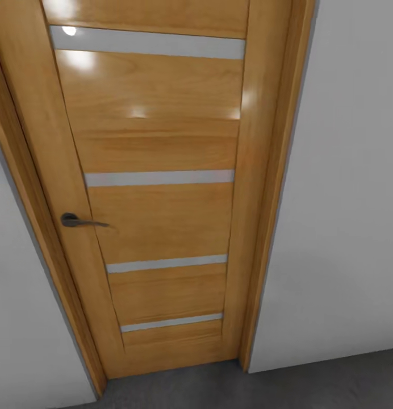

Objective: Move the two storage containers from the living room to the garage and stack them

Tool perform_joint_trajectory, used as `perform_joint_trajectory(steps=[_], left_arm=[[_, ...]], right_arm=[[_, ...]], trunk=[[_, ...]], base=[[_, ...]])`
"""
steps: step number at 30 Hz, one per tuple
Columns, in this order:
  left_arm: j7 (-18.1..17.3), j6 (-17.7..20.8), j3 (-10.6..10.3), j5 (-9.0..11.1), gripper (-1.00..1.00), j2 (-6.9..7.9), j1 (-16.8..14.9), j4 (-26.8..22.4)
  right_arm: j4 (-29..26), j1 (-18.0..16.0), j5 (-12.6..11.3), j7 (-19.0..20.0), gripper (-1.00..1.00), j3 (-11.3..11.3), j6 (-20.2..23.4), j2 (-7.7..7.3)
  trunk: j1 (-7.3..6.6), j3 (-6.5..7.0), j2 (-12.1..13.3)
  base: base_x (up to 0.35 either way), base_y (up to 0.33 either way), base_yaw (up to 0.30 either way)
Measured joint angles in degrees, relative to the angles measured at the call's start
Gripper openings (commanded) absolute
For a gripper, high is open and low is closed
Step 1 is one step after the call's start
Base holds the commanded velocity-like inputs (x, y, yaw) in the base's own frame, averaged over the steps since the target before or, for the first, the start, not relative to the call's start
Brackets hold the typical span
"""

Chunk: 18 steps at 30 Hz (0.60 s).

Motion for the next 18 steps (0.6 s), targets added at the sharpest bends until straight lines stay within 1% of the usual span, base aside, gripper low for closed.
perform_joint_trajectory(steps=[18], left_arm=[[0.0, 0.0, 0.0, 0.1, 1.00, -0.05, 0.0, 0.0]], right_arm=[[0.0, 0.0, -0.2, 0.0, 1.00, 0.0, 0.0, -0.03]], trunk=[[0.00, 0.00, 0.0]], base=[[0.000, 0.000, 0.276]])
